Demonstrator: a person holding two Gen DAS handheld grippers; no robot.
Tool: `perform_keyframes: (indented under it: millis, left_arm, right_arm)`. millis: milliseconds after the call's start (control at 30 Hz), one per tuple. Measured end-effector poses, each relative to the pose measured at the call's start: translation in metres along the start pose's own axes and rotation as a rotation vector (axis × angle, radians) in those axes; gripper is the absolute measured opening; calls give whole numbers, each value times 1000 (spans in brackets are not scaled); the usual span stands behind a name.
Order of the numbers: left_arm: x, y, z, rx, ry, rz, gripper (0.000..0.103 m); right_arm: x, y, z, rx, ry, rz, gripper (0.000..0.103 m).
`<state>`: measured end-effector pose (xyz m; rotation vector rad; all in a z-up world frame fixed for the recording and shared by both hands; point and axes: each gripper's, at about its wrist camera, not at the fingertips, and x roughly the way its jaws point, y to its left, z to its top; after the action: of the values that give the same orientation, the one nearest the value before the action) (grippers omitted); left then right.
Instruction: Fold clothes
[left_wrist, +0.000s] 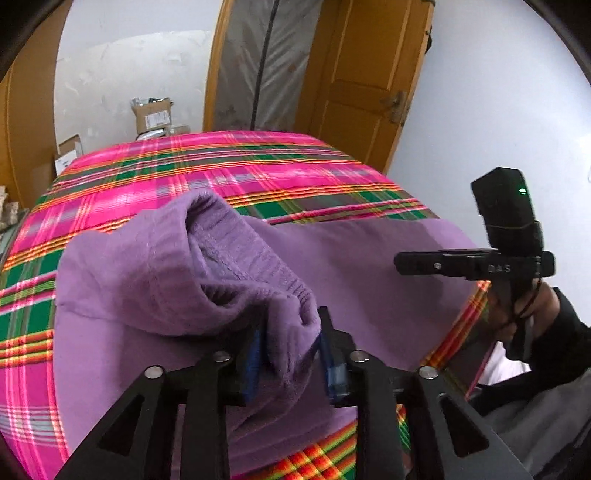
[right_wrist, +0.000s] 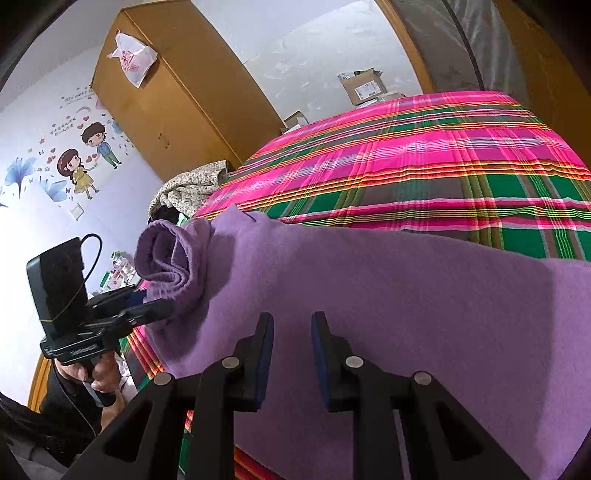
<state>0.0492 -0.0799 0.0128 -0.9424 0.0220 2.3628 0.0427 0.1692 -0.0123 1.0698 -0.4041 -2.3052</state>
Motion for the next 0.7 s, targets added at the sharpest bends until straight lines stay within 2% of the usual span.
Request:
perform_keyframes:
  millis: [133, 167, 200, 300, 467, 600, 700]
  left_arm:
    - [-24, -8, -4, 26, -73, -46, 33]
    - [-33, -8, -5, 29, -97, -46, 36]
    - [-41, -8, -7, 31, -122, -45, 41]
    - [-55, 5, -1, -9, -174, 3, 44]
    - [-47, 51, 6, -168, -117, 228, 44]
    - [-27, 65, 13, -216, -65, 235, 43]
    - [-11, 58, 26, -177, -52, 214, 43]
  right_arm:
    - [1, 0, 0, 6, 2, 9, 22]
    - [2, 1, 1, 6, 3, 14, 22]
    - [2, 2, 1, 4, 4, 22, 23]
    - [5, 7, 4, -1, 11, 50, 24]
    - [13, 26, 8, -36, 23, 112, 29]
    - [20, 37, 6, -61, 43, 131, 30]
    - [22, 36, 5, -47, 50, 124, 30]
